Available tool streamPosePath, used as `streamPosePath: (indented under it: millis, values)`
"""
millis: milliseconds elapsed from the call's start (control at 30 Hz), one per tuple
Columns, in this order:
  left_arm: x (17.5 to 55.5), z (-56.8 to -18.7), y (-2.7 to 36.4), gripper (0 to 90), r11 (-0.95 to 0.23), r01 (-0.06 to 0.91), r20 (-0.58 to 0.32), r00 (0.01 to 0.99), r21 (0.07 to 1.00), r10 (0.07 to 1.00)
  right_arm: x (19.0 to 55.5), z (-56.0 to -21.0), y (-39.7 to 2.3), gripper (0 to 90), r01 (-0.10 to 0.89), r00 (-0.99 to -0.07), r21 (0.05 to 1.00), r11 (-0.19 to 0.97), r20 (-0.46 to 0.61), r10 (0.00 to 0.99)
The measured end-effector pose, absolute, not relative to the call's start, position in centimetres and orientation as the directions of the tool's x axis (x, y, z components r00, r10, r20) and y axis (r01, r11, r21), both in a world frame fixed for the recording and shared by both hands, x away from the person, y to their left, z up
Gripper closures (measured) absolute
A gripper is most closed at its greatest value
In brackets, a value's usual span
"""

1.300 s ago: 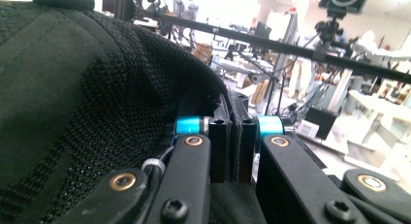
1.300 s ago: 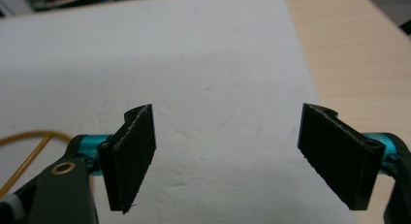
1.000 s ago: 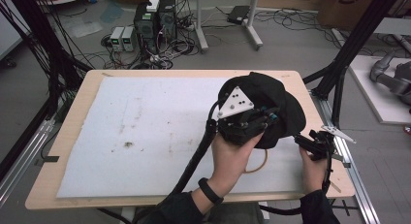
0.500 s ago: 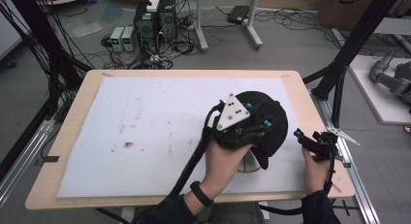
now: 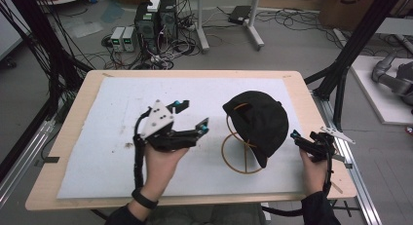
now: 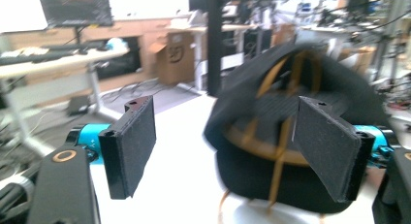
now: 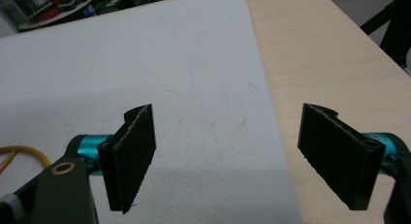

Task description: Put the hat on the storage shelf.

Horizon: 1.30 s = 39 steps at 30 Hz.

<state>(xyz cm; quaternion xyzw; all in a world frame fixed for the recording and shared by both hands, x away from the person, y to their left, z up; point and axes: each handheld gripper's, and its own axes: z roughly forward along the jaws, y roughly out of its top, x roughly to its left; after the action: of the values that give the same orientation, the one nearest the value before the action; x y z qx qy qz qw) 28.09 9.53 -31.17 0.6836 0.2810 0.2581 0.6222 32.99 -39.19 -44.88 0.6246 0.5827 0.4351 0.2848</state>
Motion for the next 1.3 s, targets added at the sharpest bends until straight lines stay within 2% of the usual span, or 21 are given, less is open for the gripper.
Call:
streamPosePath:
  millis: [233, 400, 500, 600, 733, 933, 1300]
  values:
    - [30.0, -36.0, 14.9, 22.1, -0.171, 0.136, 0.044, 0.643, 0.976, 0.765, 33.2, -45.1, -38.0, 21.1, 0.506, -0.117, 0.858, -0.087, 0.168, 0.979]
    - [31.1, -39.6, 18.2, 22.3, -0.160, 0.194, 0.007, 0.615, 0.968, 0.789, 33.3, -45.1, -37.5, 21.0, 0.515, -0.142, 0.856, -0.040, 0.131, 0.981]
    - [31.6, -40.6, 19.6, 22.0, -0.129, 0.227, -0.033, 0.597, 0.965, 0.802, 33.4, -45.1, -37.6, 21.1, 0.511, -0.143, 0.858, -0.050, 0.142, 0.980]
    - [32.0, -41.3, 20.7, 21.7, -0.120, 0.234, -0.036, 0.571, 0.965, 0.820, 33.4, -45.1, -37.5, 21.0, 0.515, -0.146, 0.855, -0.061, 0.157, 0.977]
    - [32.3, -42.3, 21.5, 21.6, -0.068, 0.271, -0.100, 0.561, 0.960, 0.822, 33.6, -45.1, -37.2, 21.0, 0.519, -0.152, 0.854, -0.045, 0.144, 0.978]
    - [32.4, -43.0, 21.7, 21.4, -0.053, 0.284, -0.117, 0.548, 0.957, 0.829, 33.6, -45.2, -37.2, 21.0, 0.527, -0.157, 0.849, -0.038, 0.141, 0.978]
    - [32.0, -43.1, 21.6, 21.4, -0.084, 0.269, -0.077, 0.537, 0.960, 0.840, 34.1, -45.3, -37.1, 21.0, 0.561, -0.155, 0.827, -0.030, 0.140, 0.978]
